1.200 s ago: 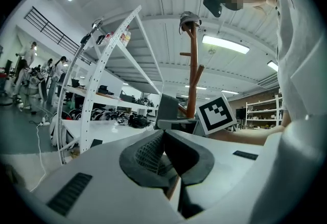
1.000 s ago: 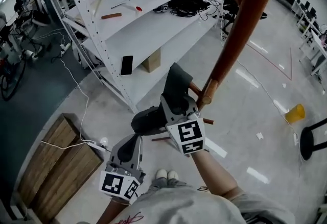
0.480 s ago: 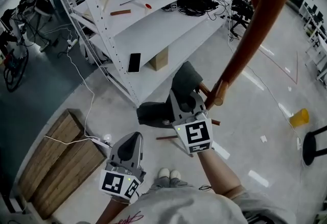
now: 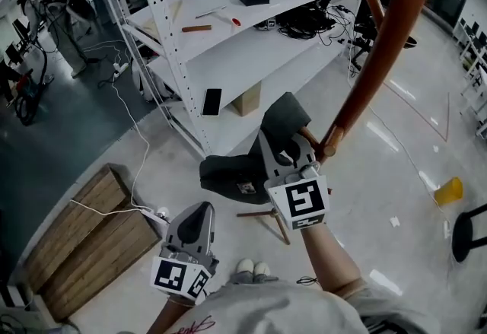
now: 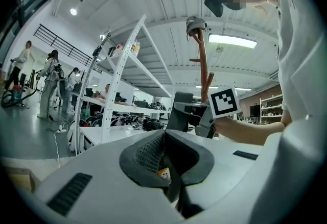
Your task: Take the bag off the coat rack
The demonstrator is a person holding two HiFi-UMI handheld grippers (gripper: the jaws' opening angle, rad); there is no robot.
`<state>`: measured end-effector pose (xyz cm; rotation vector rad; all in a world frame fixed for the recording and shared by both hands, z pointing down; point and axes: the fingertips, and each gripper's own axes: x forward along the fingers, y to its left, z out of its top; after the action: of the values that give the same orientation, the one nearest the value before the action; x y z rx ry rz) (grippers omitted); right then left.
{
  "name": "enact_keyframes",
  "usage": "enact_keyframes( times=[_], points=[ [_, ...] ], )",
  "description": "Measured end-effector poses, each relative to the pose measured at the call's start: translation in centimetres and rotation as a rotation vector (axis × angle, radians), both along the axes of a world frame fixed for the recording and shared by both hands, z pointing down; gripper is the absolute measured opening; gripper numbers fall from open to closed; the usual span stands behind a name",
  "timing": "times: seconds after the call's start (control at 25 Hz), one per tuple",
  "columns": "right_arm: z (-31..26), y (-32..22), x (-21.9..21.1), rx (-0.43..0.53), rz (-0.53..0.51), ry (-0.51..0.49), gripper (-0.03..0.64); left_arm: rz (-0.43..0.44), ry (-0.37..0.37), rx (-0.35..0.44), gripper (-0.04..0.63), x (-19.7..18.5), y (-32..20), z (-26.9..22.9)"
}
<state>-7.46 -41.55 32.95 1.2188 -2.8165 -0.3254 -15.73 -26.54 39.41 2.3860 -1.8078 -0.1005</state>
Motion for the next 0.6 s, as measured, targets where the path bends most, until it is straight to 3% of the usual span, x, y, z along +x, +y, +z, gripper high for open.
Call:
enact_keyframes(
  times=[0.6],
  points=[
    [-4.4, 3.9, -4.8, 0.091, -0.167, 0.029, 0.038, -0.127, 0.001, 0.041, 0.018, -3.0, 3.4, -1.1]
  ],
)
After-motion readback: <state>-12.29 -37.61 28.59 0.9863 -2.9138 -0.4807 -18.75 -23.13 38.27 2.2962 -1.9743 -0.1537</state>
